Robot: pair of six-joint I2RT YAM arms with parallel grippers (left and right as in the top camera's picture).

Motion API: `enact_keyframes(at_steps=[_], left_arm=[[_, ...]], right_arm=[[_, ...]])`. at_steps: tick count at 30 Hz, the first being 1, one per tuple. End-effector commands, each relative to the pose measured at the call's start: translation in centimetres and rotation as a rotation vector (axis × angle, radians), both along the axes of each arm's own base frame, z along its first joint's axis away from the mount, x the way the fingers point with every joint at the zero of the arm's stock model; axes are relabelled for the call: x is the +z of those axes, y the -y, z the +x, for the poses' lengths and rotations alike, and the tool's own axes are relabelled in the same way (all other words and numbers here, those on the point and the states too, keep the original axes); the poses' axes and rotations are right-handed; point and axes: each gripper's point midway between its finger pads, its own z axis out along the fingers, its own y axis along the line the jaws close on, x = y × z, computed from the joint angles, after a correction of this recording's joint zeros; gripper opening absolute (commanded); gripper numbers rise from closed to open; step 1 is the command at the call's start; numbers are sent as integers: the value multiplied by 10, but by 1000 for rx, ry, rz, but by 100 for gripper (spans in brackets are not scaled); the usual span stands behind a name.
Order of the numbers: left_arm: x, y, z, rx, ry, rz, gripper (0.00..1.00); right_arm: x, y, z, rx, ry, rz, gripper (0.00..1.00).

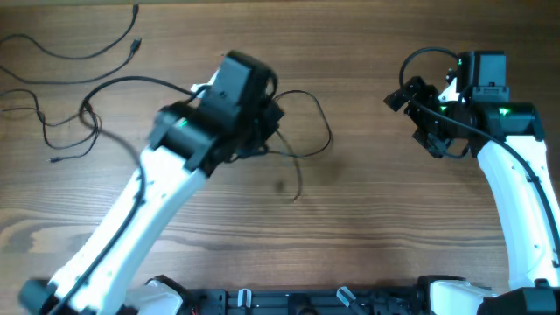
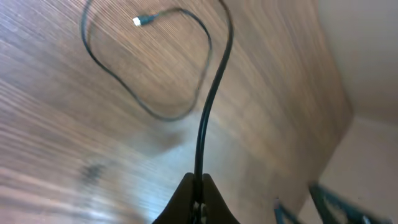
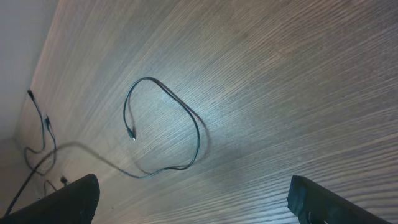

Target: Untangle cables

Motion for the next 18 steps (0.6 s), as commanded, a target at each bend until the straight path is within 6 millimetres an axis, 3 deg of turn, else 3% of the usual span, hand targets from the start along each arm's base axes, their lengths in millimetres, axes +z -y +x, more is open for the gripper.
enact_keyframes(at_steps=[1, 3, 4, 6, 8, 11, 13, 16, 18], left_arm=[[-47, -6, 30, 215, -76, 63, 4], [-80, 7, 47, 242, -119, 68, 4], [-89, 10, 52, 242, -128, 72, 10], [-115, 15, 61, 225, -151, 105, 61], [-124, 9, 67, 172, -122, 183, 84], [-115, -17, 87, 68, 10, 377, 87], [-108, -46, 107, -59, 78, 540, 93], [-117, -97, 117, 8, 4, 525, 93], [-136, -111, 114, -51, -85, 435, 89]], right_arm=[[5, 3, 1, -9, 17, -10, 100], [6, 3, 1, -9, 17, -10, 100], [5, 3, 1, -10, 16, -10, 100], [5, 3, 1, -10, 16, -10, 100], [5, 3, 1, -10, 16, -10, 100], [5, 3, 1, -9, 16, -10, 100], [5, 3, 1, -10, 16, -10, 100], [5, 3, 1, -9, 16, -10, 100], [5, 3, 1, -10, 16, -10, 100]])
